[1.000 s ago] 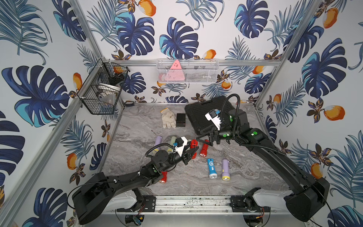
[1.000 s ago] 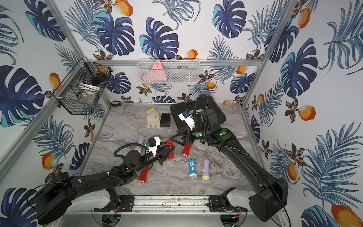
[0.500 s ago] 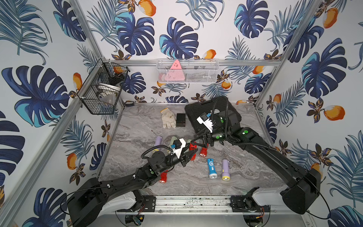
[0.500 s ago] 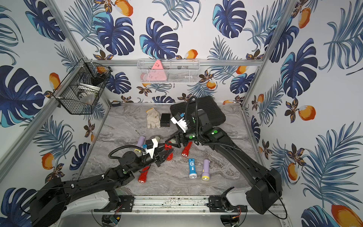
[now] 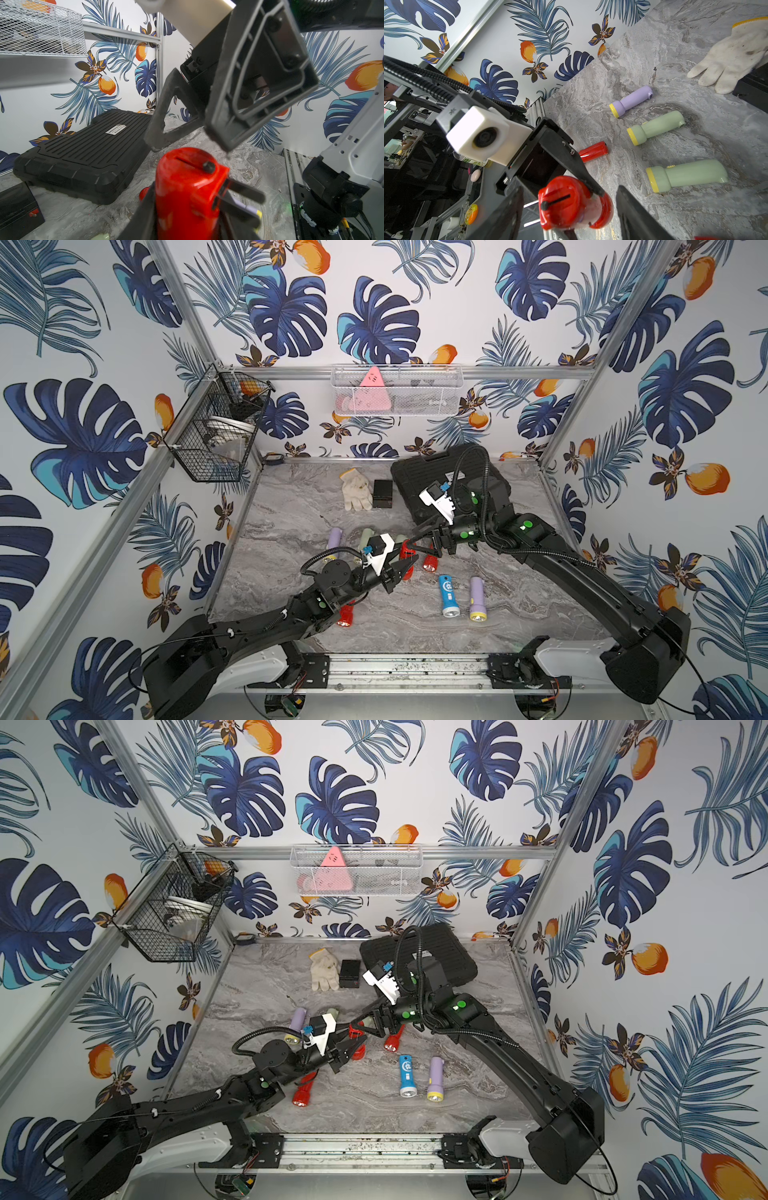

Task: Close the plug at the bottom of the flashlight
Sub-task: Close the plug of the flashlight.

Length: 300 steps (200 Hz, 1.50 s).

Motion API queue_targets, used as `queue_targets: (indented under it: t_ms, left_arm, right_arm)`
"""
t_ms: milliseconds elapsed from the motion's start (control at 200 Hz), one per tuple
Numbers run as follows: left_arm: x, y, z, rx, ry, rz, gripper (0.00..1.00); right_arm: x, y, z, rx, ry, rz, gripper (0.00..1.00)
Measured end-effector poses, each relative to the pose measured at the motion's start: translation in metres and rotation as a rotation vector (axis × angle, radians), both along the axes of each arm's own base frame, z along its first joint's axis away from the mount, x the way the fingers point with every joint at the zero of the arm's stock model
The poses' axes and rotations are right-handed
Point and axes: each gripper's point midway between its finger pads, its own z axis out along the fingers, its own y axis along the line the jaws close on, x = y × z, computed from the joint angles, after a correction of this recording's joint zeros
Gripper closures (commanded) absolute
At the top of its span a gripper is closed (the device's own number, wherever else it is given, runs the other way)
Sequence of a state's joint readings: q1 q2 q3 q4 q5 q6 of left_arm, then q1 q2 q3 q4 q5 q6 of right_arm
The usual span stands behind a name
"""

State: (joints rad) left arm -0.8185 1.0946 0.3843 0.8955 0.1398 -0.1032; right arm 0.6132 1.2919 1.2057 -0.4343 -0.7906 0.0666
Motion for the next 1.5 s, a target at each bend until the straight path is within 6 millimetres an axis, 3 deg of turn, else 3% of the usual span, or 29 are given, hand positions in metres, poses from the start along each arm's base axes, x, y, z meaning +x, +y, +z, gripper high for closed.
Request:
queue_targets:
  t_ms: [615, 981, 1501]
  left_arm:
    - [-0.001, -0.001, 0.0, 0.009, 0.006, -0.011, 1.0]
    - [0.0, 0.002, -0.002, 0.013, 0.013, 0.006, 1.0]
    - [0.001, 0.005, -0.009, 0.029, 0.044, 0.024, 1.0]
  right_arm:
    - [-0.001, 0.005, -0.014, -0.028, 0.032, 0.017, 0.48]
    - [-0.003, 0.006, -0.016, -0.028, 0.032, 0.022, 0.49]
    - [0.005, 0.011, -0.018, -0.025, 0.013, 0.02, 0.82]
